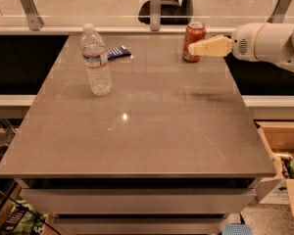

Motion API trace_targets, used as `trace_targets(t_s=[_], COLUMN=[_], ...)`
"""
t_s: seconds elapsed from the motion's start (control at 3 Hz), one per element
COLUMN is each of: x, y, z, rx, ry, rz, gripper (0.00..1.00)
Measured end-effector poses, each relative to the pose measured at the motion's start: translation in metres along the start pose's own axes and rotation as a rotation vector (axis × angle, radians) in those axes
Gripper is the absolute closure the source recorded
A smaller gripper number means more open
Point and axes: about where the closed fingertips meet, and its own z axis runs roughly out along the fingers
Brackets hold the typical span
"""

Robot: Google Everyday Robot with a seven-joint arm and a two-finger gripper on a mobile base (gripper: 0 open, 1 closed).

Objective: Move coke can near water bottle

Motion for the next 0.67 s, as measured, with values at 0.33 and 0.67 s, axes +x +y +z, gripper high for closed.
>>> trace_targets(t_s=[0.33, 0.67], x=[-0.004, -0.004], y=[-0.012, -0.026], z=[0.014, 0.031], rx=[-0.017, -0.038], ry=[-0.037, -0.079], rz=[-0.006, -0.001], gripper=[0.0, 0.0])
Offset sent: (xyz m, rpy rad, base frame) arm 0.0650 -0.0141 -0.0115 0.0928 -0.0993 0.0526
